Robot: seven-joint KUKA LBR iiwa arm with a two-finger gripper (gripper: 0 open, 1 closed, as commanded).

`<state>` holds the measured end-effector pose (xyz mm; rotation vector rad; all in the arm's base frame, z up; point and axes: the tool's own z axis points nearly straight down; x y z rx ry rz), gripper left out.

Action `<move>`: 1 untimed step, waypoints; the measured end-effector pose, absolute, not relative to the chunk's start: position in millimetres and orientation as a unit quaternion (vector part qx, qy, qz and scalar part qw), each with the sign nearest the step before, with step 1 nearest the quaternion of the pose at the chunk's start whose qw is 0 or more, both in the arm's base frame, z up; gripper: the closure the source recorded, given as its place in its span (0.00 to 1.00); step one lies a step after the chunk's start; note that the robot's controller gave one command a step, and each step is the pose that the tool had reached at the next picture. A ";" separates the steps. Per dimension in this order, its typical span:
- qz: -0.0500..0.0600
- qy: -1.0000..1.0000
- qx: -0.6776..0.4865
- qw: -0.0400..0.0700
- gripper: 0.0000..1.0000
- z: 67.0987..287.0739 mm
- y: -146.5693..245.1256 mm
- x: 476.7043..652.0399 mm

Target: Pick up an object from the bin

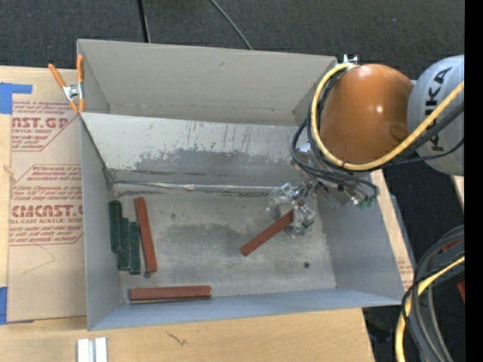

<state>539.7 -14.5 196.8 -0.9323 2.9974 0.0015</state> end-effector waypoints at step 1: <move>0.001 0.938 -0.347 0.000 1.00 230.3 -21.9 543.9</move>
Offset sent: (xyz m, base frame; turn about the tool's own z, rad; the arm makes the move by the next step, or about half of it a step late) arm -0.0546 -0.0324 0.1462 -0.2030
